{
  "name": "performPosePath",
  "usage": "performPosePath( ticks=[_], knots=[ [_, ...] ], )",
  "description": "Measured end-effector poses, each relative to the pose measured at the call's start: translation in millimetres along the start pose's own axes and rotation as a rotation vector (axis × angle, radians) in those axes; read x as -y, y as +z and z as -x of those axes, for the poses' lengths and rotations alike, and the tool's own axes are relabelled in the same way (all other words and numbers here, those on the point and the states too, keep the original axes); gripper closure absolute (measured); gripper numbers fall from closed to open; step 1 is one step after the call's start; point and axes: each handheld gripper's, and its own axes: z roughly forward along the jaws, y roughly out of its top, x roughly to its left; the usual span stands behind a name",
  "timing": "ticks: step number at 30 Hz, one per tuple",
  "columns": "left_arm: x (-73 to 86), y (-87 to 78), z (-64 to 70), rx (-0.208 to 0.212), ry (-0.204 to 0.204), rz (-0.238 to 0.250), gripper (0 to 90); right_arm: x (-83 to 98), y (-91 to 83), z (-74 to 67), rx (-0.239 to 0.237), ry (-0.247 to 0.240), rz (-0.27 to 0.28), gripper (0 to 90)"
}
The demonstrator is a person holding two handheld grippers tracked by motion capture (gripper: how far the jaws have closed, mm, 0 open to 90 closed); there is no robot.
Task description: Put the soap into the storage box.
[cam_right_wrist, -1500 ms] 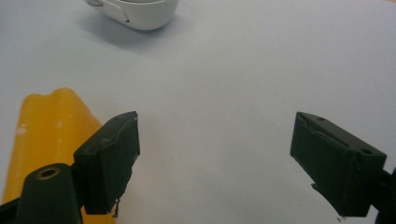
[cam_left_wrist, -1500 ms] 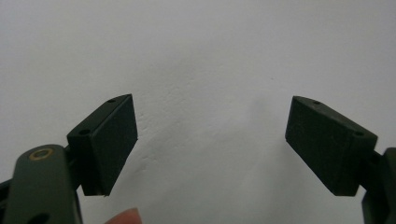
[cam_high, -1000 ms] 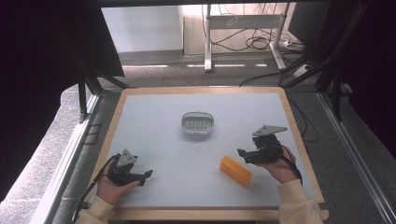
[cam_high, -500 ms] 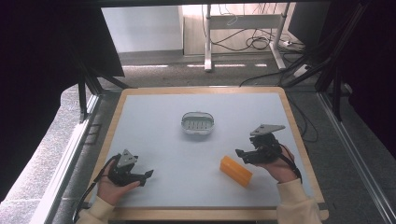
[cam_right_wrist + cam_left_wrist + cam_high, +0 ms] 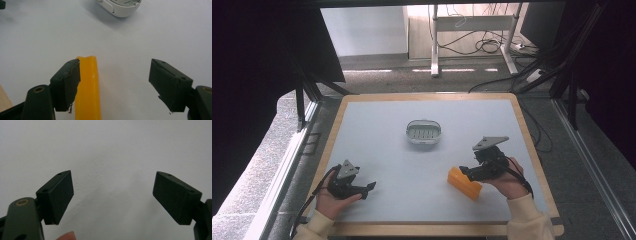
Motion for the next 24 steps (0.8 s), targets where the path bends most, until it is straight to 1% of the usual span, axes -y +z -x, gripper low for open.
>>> performPosePath(
  ticks=[3, 5, 9, 12, 18, 22, 24],
  knots=[
    [-0.1, -0.1, 0.1, 0.000, -0.001, 0.002, 16.9, -1.2, -0.1, -3.5, -0.006, -0.009, -0.007, 25.6],
    [-0.1, -0.2, 0.0, -0.001, -0.001, 0.002, 17.0, -2.2, -0.1, -7.3, -0.008, -0.013, -0.021, 26.1],
    [-0.1, 0.0, -0.1, -0.001, 0.000, 0.002, 17.0, -3.3, 4.2, -12.8, 0.007, -0.041, -0.071, 26.3],
    [0.0, 0.2, -0.2, 0.001, 0.003, 0.000, 16.9, -3.9, 8.3, -16.3, -0.016, -0.052, -0.089, 26.5],
    [-0.1, -0.9, -0.6, -0.002, 0.009, -0.003, 17.0, -2.8, 15.3, -20.7, -0.040, -0.044, -0.131, 28.3],
    [-0.1, -1.2, -0.4, 0.000, 0.012, -0.004, 17.0, -0.1, 23.4, -22.3, -0.057, -0.052, -0.181, 30.9],
    [0.0, -1.2, -0.5, -0.001, 0.013, -0.005, 17.0, 1.3, 27.1, -22.5, -0.061, -0.045, -0.209, 31.8]
  ],
)
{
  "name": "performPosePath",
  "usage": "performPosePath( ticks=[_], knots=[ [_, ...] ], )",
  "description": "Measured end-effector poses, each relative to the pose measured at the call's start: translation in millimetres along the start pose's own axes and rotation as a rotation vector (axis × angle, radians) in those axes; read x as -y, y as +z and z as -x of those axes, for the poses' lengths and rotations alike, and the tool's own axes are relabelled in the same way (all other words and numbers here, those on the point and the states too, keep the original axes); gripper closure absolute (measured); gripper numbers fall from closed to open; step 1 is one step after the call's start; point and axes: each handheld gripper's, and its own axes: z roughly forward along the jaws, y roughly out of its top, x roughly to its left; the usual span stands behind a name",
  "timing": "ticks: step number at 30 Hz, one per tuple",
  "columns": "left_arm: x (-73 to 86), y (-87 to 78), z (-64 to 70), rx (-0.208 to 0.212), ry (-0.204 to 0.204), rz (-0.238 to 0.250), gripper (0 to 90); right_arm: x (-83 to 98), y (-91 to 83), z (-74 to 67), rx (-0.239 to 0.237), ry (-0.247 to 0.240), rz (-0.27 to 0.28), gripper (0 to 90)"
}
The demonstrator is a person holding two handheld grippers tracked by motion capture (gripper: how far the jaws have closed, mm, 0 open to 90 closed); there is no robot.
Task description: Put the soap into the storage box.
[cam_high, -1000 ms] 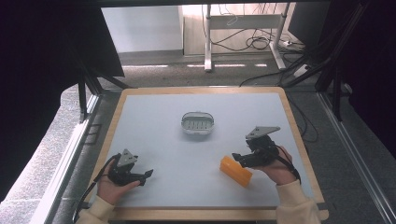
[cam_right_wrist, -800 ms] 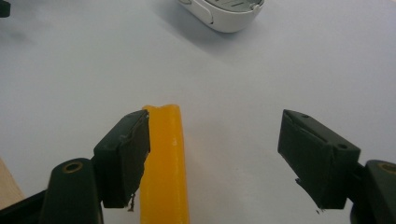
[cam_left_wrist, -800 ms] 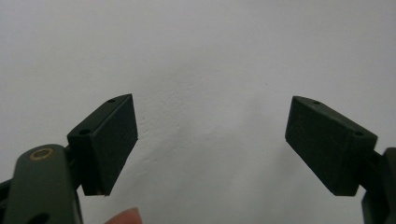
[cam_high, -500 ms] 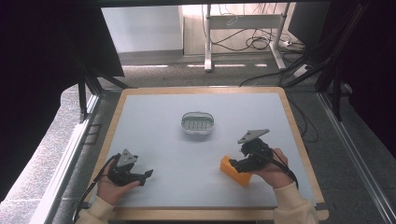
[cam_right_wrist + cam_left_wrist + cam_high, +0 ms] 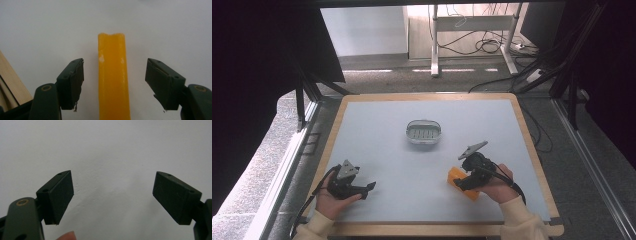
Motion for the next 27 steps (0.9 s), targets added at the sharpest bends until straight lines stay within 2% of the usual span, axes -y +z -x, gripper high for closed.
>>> performPosePath(
  ticks=[6, 11, 15, 18, 21, 27],
  knots=[
    [0.1, 0.5, -0.1, 0.001, 0.006, -0.005, 17.0, 2.5, 12.0, 2.3, -0.002, 0.003, -0.060, 33.3],
    [0.1, 0.4, 0.0, 0.002, 0.008, -0.006, 17.0, 4.3, 20.3, 1.5, -0.012, 0.002, -0.105, 37.9],
    [0.1, 0.7, 0.0, 0.000, 0.001, 0.001, 17.0, 4.8, 28.9, -0.2, 0.012, -0.013, -0.141, 44.0],
    [0.1, 0.4, 0.0, -0.002, -0.002, 0.005, 17.0, 5.6, 34.5, -1.0, 0.012, -0.018, -0.174, 50.7],
    [0.1, 0.0, 0.0, -0.003, 0.000, 0.006, 17.0, 6.3, 35.6, -2.1, 0.009, -0.028, -0.184, 60.6],
    [0.1, -0.1, -0.2, -0.003, 0.001, 0.007, 17.0, 5.6, 34.5, -3.3, 0.007, -0.026, -0.188, 61.4]
  ],
)
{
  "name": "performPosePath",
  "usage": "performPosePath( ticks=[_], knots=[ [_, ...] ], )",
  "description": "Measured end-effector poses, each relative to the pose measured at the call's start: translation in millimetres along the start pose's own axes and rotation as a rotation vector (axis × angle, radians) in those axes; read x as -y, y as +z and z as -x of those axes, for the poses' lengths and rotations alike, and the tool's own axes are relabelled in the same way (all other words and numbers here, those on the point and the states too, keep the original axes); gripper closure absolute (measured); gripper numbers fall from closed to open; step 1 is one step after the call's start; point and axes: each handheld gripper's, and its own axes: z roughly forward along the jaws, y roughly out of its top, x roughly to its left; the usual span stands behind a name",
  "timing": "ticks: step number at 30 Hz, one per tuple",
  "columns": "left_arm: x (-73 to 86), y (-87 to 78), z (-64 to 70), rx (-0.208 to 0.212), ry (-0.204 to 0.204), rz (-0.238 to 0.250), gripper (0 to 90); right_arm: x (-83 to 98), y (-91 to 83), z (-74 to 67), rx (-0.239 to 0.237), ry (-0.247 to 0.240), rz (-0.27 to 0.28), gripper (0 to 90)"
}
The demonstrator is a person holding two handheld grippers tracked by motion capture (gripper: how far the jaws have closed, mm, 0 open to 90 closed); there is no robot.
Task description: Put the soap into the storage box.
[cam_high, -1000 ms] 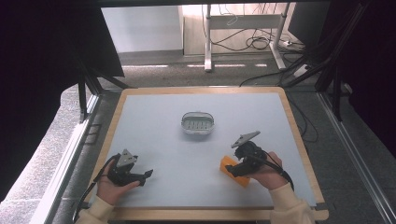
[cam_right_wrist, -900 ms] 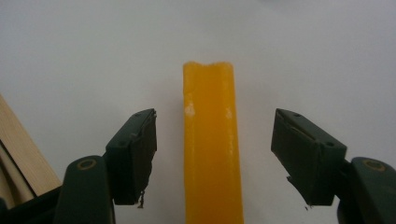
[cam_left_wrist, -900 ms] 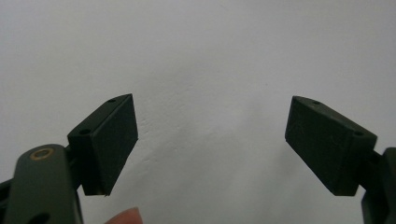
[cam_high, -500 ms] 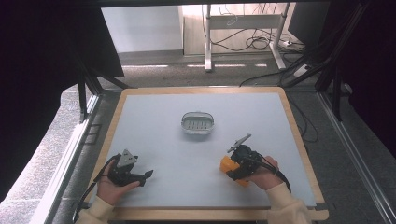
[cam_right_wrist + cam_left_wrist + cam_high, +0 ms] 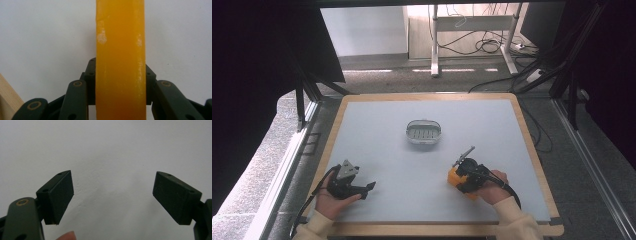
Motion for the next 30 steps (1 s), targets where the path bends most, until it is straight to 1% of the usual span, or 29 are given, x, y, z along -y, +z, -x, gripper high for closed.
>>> performPosePath(
  ticks=[5, 8, 11, 14, 17, 24, 30],
  knots=[
    [0.0, -0.2, 0.9, 0.001, 0.002, 0.002, 16.9, -1.5, -0.9, -3.3, 0.004, -0.019, -0.006, 61.5],
    [-0.1, -0.9, 0.6, -0.001, 0.003, 0.002, 17.0, -2.3, -4.8, -6.2, 0.034, -0.037, 0.001, 61.5],
    [-0.1, -1.0, 0.9, -0.001, 0.002, 0.003, 16.9, -2.7, -10.6, -6.5, 0.045, -0.039, 0.028, 61.5],
    [0.0, -0.8, 0.8, -0.001, 0.004, 0.002, 17.0, -2.5, -15.3, -6.1, 0.051, -0.042, 0.040, 61.5],
    [-0.1, -0.5, 0.6, 0.000, 0.003, 0.001, 17.0, -2.0, -20.0, -4.4, 0.045, -0.040, 0.059, 61.6],
    [0.1, 0.3, 0.9, 0.002, 0.006, -0.004, 17.0, -1.1, -29.3, -1.4, 0.048, -0.048, 0.090, 61.6],
    [0.2, 0.5, 1.1, 0.003, 0.007, -0.005, 17.0, -1.2, -32.9, -1.0, 0.051, -0.054, 0.111, 61.6]
  ],
)
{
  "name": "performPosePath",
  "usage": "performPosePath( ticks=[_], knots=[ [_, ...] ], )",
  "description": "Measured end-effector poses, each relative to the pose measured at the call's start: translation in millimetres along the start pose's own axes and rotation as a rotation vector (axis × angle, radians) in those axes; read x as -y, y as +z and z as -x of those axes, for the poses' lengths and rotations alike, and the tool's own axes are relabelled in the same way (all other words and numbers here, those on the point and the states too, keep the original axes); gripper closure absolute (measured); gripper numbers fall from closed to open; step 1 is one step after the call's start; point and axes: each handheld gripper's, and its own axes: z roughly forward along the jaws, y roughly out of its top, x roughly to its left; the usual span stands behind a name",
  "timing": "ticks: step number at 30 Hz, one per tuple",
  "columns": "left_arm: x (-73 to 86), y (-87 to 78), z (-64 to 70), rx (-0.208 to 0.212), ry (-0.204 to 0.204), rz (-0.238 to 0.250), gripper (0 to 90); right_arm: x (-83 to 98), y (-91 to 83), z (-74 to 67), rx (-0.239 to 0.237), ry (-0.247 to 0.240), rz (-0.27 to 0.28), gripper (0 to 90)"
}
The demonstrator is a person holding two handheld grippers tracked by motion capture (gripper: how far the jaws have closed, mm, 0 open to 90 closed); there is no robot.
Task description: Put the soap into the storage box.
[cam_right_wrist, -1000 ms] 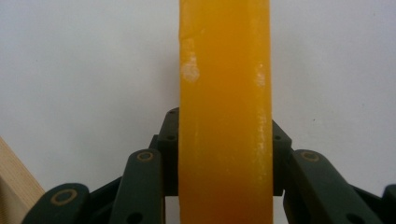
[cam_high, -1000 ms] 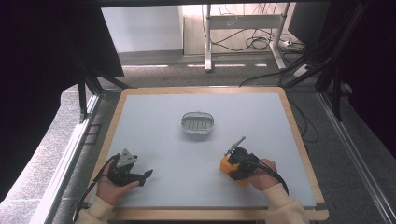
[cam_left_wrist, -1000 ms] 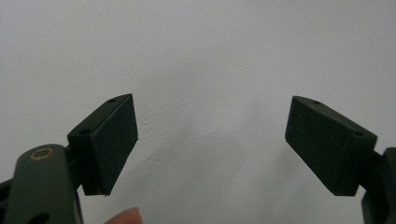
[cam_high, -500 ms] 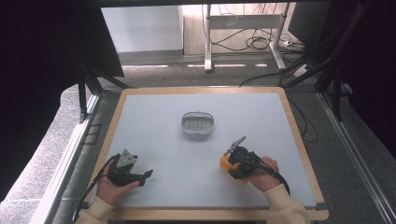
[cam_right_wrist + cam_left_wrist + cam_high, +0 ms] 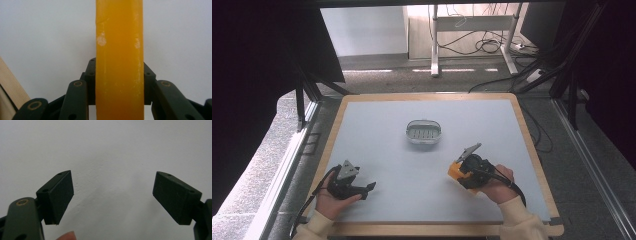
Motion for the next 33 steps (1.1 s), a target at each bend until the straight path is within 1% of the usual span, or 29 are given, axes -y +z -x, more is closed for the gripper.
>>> performPosePath(
  ticks=[3, 12, 16, 26, 29, 33],
  knots=[
    [0.1, 0.2, 0.0, 0.000, 0.001, -0.001, 17.0, 0.1, -0.6, 1.0, 0.013, 0.003, 0.005, 61.6],
    [0.1, -0.4, -0.2, -0.005, 0.000, -0.002, 17.0, 0.9, -3.7, 5.8, 0.003, 0.008, 0.035, 61.6],
    [0.3, 0.2, 0.4, -0.006, 0.001, -0.003, 17.0, -0.5, -5.6, 6.4, 0.005, 0.012, 0.037, 61.6],
    [0.5, 0.0, 0.7, -0.005, 0.006, -0.003, 16.9, -10.7, -10.6, 8.8, 0.002, 0.000, 0.061, 61.6],
    [0.4, -0.7, 0.5, -0.005, 0.007, -0.002, 16.9, -15.3, -13.5, 9.4, -0.005, -0.005, 0.058, 61.6],
    [0.3, -0.5, 0.4, -0.006, 0.005, -0.002, 17.0, -20.3, -15.4, 13.6, -0.013, -0.005, 0.066, 61.7]
  ],
)
